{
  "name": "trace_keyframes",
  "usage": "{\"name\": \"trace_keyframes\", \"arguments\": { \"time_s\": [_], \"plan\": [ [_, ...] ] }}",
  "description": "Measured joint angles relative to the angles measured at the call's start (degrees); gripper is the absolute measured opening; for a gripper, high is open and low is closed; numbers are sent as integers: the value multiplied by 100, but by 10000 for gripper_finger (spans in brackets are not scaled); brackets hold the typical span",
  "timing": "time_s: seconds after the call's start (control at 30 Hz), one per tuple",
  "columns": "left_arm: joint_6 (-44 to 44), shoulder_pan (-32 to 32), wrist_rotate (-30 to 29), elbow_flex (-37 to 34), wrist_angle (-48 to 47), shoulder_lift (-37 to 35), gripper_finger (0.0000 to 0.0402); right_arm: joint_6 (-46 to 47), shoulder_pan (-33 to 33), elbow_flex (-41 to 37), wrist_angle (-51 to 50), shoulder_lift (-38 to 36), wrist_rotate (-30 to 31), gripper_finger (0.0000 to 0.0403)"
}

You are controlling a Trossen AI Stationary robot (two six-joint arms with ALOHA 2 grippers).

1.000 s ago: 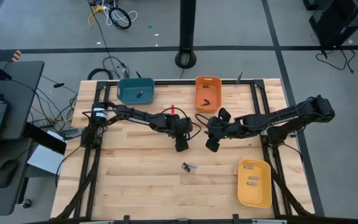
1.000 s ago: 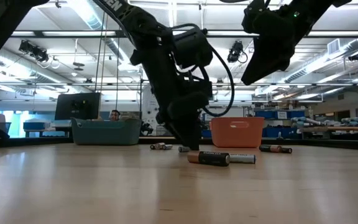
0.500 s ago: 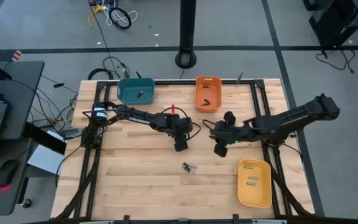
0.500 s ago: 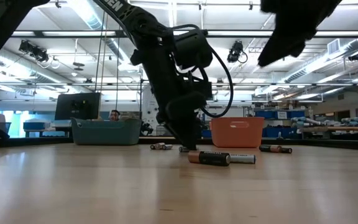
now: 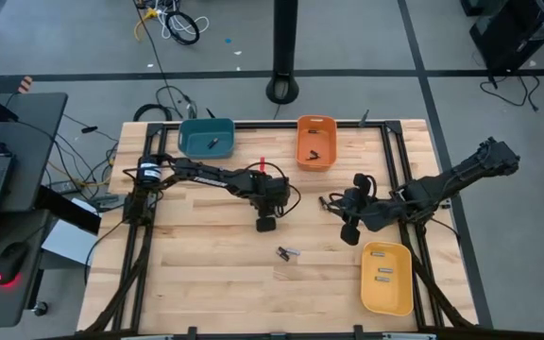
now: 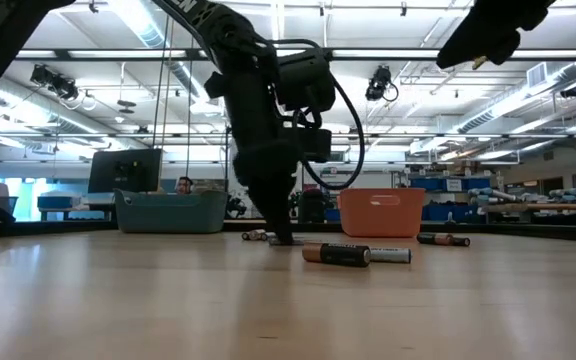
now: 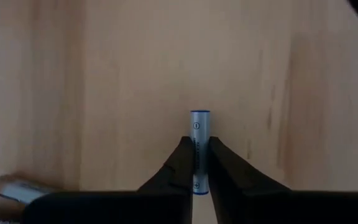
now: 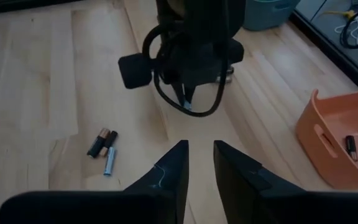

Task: Sort batteries
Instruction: Put the silver battery into the yellow bin

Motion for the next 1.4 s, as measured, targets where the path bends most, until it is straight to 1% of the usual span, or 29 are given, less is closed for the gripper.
{"name": "trace_keyframes", "arguments": {
  "time_s": [0.3, 0.4, 0.63, 0.83, 1.03, 1.4],
  "plan": [
    [526, -117, -41, 551, -1068, 46, 33, 0, 12, 0, -1, 1, 17, 82],
    [628, -160, -42, 657, -1175, 56, 32, 0, 12, 0, -54, 2, 17, 80],
    [630, -227, -269, 678, -1149, 57, 31, 185, 110, 0, -358, 2, 17, 80],
    [648, -237, -301, 685, -1153, 49, 27, 439, 309, 2, -594, 2, 17, 77],
    [650, -237, -310, 694, -1147, 44, 26, 455, 430, 2, -582, 2, 17, 77],
    [759, -230, -323, 703, -1108, 29, 25, 456, 434, 2, -614, 4, 18, 73]
  ]
}}
